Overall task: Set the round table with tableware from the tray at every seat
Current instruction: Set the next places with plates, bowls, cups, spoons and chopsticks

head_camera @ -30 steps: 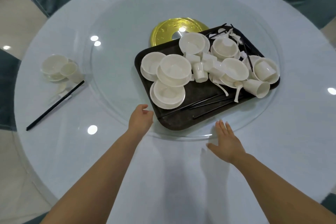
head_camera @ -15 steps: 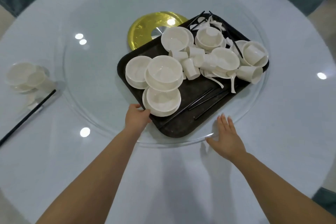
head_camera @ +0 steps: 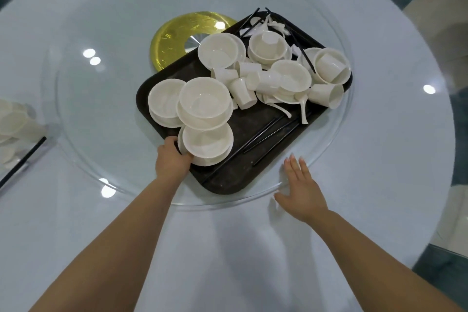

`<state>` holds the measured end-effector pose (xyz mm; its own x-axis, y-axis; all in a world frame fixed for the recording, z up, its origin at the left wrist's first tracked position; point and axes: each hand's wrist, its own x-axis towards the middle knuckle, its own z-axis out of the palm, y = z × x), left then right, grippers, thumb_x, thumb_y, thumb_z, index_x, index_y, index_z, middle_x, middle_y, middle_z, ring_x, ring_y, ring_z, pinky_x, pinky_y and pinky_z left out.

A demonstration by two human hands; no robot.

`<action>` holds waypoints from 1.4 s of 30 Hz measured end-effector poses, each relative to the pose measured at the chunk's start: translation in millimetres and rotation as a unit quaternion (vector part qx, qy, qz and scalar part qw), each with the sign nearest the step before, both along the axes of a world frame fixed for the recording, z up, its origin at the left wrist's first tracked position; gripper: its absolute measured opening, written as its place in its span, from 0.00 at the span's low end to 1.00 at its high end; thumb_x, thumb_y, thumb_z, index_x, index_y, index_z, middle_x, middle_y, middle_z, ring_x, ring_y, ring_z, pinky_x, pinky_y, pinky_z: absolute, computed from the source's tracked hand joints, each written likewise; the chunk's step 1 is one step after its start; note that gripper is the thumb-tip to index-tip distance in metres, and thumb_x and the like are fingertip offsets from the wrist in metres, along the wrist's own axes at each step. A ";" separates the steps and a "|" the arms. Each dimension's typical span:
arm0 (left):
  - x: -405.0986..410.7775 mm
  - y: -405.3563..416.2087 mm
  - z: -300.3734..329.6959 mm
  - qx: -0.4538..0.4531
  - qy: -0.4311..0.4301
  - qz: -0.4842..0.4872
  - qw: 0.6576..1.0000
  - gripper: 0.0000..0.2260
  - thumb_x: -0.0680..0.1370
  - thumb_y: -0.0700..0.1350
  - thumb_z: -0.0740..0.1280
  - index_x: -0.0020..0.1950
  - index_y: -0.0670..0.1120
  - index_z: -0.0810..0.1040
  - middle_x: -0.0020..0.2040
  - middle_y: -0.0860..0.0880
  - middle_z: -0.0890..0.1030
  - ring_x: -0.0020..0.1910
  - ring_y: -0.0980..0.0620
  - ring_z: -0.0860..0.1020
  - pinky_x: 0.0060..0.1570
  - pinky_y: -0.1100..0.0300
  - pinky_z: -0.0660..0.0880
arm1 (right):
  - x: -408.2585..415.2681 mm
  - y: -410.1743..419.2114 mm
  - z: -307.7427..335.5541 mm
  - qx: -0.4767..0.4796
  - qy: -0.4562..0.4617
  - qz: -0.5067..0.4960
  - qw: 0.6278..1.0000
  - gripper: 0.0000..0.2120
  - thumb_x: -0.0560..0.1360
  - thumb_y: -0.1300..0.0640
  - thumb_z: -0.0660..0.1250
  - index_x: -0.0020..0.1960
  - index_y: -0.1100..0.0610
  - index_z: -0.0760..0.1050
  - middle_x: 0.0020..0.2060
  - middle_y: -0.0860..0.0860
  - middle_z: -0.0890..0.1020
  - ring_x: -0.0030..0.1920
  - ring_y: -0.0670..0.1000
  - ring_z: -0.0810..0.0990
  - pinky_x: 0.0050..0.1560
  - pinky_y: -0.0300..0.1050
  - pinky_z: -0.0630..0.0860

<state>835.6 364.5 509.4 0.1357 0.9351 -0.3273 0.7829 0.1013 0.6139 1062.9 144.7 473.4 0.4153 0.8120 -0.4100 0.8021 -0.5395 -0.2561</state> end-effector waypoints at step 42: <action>-161.1 -123.5 13.7 -0.140 -0.194 0.252 0.938 0.09 0.81 0.44 0.63 0.43 0.41 0.77 0.41 0.43 0.80 0.35 0.48 0.79 0.27 0.66 0.73 | -201.7 59.7 80.1 0.207 0.210 0.152 0.943 0.07 0.77 0.57 0.65 0.51 0.56 0.80 0.49 0.48 0.81 0.50 0.47 0.76 0.53 0.41 0.74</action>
<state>674.5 241.0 523.1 -0.1405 0.7974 -0.5868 0.3167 0.5978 0.7364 861.2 204.4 553.5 0.0095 0.9940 -0.1092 0.6838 -0.0862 -0.7246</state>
